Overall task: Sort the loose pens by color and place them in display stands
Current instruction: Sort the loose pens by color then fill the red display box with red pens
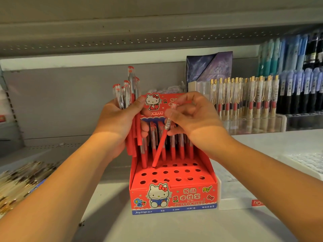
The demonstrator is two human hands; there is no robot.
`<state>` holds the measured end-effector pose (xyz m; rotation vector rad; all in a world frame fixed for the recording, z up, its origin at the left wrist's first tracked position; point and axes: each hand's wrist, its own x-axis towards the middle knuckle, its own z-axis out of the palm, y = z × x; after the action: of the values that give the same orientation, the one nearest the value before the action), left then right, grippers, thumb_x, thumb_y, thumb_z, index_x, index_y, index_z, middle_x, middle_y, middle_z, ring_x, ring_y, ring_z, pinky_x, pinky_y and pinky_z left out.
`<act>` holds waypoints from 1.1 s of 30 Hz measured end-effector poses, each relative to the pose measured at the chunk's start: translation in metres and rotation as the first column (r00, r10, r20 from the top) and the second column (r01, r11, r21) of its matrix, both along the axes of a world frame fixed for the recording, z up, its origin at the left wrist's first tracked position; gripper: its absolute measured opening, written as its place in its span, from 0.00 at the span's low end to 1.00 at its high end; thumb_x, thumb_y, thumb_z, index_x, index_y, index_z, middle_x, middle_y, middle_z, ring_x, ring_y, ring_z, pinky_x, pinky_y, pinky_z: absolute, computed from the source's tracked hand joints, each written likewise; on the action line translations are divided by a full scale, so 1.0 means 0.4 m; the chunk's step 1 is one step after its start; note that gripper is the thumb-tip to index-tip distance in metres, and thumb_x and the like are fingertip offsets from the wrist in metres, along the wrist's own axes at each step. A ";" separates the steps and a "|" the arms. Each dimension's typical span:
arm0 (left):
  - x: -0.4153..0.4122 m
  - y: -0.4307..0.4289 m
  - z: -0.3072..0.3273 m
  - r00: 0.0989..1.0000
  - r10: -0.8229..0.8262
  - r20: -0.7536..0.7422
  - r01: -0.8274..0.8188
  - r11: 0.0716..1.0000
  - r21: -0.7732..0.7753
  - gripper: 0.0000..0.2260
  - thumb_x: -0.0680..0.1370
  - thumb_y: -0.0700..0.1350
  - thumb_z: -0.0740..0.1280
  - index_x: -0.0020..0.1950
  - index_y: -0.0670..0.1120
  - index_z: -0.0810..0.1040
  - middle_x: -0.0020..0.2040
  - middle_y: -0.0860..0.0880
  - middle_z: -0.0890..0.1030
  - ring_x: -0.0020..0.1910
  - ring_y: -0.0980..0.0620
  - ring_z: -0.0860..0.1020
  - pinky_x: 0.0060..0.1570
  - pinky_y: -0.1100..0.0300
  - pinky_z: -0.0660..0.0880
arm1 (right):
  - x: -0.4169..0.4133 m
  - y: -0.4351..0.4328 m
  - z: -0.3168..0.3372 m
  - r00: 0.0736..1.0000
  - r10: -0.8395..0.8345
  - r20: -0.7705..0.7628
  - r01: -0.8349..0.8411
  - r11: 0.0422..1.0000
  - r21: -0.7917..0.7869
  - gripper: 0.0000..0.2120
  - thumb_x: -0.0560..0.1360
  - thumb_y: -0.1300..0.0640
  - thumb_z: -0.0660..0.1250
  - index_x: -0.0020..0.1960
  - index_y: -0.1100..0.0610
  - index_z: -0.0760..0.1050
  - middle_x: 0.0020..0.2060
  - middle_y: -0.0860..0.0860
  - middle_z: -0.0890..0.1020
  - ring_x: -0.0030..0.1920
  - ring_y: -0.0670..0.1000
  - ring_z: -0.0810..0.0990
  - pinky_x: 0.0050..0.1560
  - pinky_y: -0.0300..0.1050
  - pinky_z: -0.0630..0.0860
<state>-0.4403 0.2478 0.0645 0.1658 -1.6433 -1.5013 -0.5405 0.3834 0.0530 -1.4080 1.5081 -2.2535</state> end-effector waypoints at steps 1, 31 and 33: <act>0.000 0.000 -0.001 1.000 -0.005 0.006 0.005 1.000 -0.005 0.14 0.78 0.49 0.69 0.37 0.43 0.78 0.23 0.44 0.76 0.18 0.48 0.72 0.20 0.60 0.71 | -0.003 -0.003 -0.006 0.999 -0.036 -0.027 0.037 0.999 0.023 0.14 0.73 0.68 0.71 0.47 0.55 0.69 0.29 0.49 0.78 0.30 0.46 0.80 0.27 0.45 0.81; 0.001 0.012 -0.007 0.981 -0.186 -0.053 0.186 0.983 0.001 0.11 0.78 0.46 0.68 0.39 0.42 0.74 0.30 0.48 0.78 0.18 0.55 0.64 0.20 0.66 0.63 | -0.006 -0.020 -0.059 0.760 -0.066 -0.646 0.340 0.888 0.309 0.09 0.75 0.55 0.71 0.53 0.44 0.81 0.37 0.43 0.81 0.37 0.44 0.79 0.44 0.40 0.78; 0.004 0.015 -0.008 0.978 -0.207 -0.037 0.206 0.978 -0.016 0.11 0.76 0.47 0.69 0.41 0.41 0.74 0.27 0.49 0.77 0.17 0.55 0.65 0.19 0.66 0.63 | -0.001 -0.014 -0.049 0.751 -0.114 -0.650 0.361 0.895 0.260 0.08 0.75 0.55 0.71 0.51 0.43 0.81 0.36 0.41 0.80 0.36 0.43 0.79 0.42 0.36 0.76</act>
<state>-0.4388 0.2537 0.0611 -0.0424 -1.6794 -1.6384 -0.5411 0.3779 0.0333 -2.0323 2.2824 -1.5003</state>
